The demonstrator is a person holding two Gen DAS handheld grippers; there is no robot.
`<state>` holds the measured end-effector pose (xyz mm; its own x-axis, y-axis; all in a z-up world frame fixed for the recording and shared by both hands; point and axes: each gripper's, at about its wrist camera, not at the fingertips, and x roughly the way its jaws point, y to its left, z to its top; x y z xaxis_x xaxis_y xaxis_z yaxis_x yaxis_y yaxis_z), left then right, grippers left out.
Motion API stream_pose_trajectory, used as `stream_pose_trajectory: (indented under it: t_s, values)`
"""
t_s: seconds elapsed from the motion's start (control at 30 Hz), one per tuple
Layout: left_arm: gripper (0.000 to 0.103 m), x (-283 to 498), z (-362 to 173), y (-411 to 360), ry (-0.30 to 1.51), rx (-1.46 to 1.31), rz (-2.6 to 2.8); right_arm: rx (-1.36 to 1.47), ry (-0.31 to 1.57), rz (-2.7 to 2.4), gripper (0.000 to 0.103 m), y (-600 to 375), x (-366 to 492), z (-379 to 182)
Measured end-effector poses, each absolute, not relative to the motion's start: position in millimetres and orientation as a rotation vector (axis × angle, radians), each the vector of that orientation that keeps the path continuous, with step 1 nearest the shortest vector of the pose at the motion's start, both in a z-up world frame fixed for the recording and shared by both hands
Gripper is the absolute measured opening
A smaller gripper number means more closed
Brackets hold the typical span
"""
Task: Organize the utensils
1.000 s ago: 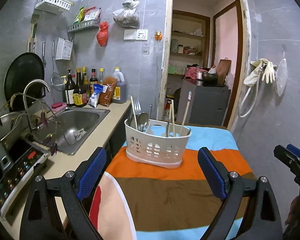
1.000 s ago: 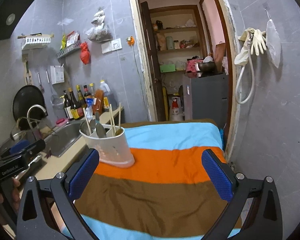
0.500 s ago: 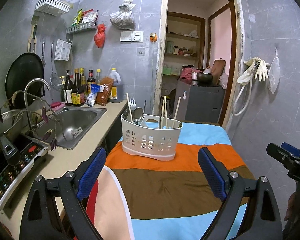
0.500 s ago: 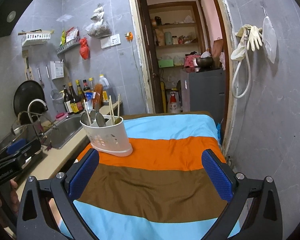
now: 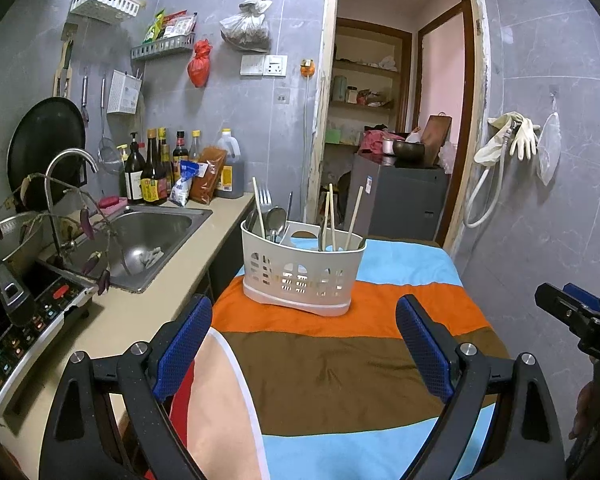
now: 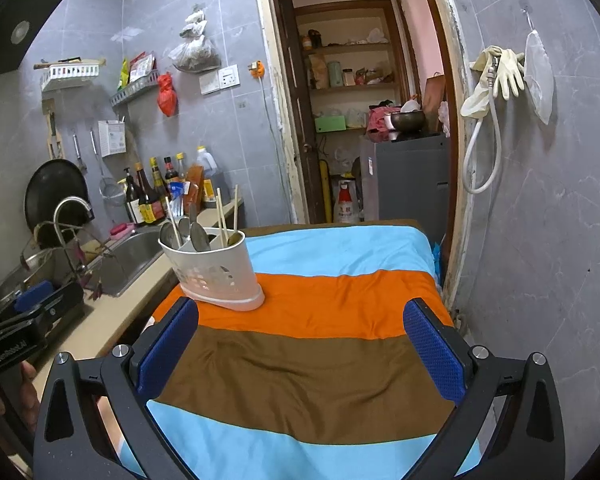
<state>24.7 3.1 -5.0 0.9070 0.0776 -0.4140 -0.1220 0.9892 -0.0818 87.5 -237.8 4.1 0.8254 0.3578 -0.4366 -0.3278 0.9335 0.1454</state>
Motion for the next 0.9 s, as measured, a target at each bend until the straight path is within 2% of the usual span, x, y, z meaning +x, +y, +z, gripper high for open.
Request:
stream_pose_trajectory:
  t_s: [0.9]
  values:
    - [0.09, 24.7, -8.6, 13.0, 0.434, -0.12, 0.115, 0.071, 0.486, 0.356, 0.103, -240.0, 93.2, 0.5]
